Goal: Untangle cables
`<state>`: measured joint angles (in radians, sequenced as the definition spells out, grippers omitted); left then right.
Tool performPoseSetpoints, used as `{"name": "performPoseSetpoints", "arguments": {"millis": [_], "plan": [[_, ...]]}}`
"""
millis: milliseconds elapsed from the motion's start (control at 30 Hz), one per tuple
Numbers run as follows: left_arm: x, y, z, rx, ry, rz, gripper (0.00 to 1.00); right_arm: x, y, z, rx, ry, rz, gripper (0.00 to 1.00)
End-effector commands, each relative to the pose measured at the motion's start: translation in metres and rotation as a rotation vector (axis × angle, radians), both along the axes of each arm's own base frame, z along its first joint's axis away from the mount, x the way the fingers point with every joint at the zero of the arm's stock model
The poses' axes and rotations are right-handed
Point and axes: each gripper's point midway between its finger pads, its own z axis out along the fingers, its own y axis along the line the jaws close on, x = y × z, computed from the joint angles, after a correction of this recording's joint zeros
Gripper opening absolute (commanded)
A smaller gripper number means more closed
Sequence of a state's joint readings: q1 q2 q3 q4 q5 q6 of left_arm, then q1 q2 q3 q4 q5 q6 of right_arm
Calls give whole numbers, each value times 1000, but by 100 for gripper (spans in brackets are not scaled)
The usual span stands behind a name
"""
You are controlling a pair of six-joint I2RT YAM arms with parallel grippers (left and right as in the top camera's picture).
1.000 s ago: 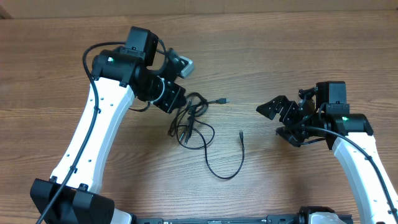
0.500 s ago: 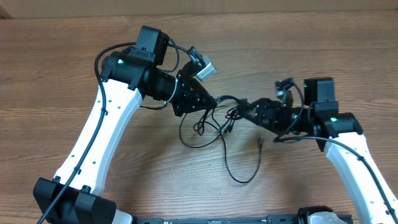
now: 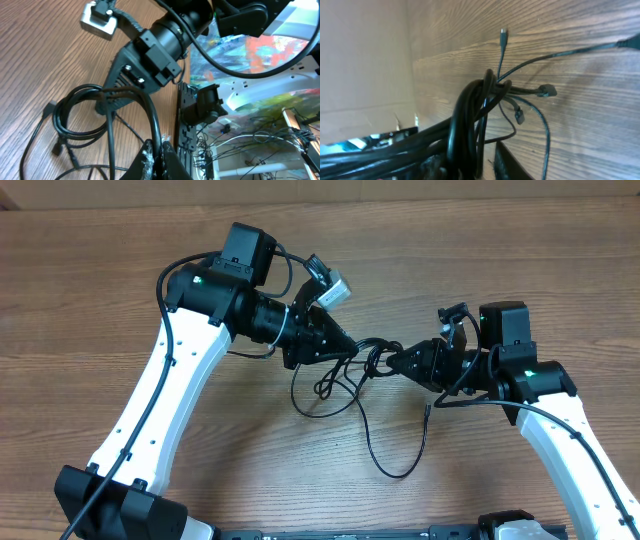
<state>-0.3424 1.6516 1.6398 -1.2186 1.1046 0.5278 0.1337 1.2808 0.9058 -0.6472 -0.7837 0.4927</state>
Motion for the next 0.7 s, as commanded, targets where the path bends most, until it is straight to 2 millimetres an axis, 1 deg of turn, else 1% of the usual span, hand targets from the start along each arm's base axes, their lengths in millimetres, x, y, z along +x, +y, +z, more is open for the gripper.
{"name": "performPoseSetpoints", "arguments": {"millis": [0,133,200,367,567,600,633,667], "plan": [[-11,-9,15,-70,-17,-55,4,1,-2,-2,-18,-6,-17,16],[-15,-14,15,-70,-17,-73,4,1,-2,-1,-18,-9,-17,11],[-17,-15,15,-70,-16,-79,4,1,-2,-2,-18,-8,-17,4],[-17,-15,14,-65,-13,-77,4,1,-2,-1,-23,-24,-6,4],[-11,-10,2,30,69,4,4,7,-5,0,-82,-163,68,4],[-10,-9,0,41,77,12,8,8,-5,1,-83,-176,70,4],[-10,-8,-2,54,83,21,15,10,-6,2,-83,-189,70,4],[-10,-7,-4,68,90,27,28,12,-6,3,-86,-208,73,4]]}}
